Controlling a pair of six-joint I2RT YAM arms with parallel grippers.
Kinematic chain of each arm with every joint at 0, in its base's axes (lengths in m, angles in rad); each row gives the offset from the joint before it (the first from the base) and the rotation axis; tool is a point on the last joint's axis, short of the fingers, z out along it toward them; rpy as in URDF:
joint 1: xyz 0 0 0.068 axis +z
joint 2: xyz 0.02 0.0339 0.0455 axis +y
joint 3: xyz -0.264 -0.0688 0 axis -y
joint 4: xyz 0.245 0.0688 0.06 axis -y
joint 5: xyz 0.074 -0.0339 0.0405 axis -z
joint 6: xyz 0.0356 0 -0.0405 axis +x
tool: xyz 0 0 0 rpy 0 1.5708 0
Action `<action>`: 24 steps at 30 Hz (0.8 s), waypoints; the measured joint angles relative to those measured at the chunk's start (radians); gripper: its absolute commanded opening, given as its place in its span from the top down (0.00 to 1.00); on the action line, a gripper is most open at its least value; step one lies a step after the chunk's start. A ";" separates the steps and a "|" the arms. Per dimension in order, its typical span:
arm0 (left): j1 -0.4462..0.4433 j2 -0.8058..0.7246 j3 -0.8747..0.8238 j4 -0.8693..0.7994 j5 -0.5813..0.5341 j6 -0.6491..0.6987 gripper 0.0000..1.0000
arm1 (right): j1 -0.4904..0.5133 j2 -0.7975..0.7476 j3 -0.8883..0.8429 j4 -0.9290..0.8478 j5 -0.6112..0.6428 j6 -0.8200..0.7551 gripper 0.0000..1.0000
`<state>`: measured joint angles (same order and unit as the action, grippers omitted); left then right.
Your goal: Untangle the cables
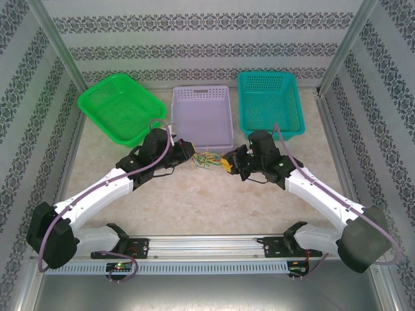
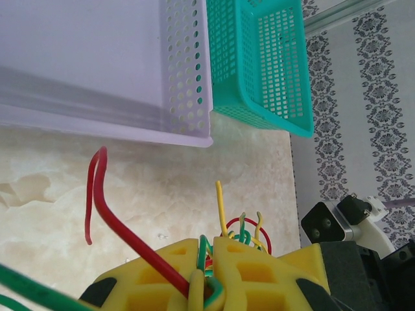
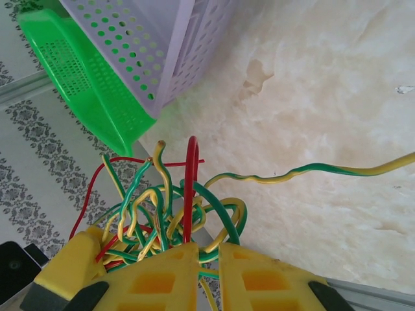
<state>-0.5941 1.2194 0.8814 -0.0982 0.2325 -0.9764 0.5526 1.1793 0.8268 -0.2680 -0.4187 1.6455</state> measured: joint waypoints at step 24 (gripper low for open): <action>-0.029 0.020 0.000 0.038 -0.003 -0.022 1.00 | -0.078 0.031 0.016 0.021 -0.002 -0.007 0.75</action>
<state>-0.6228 1.2392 0.8810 -0.0601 0.2295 -0.9985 0.4744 1.2102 0.8425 -0.2466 -0.4202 1.6382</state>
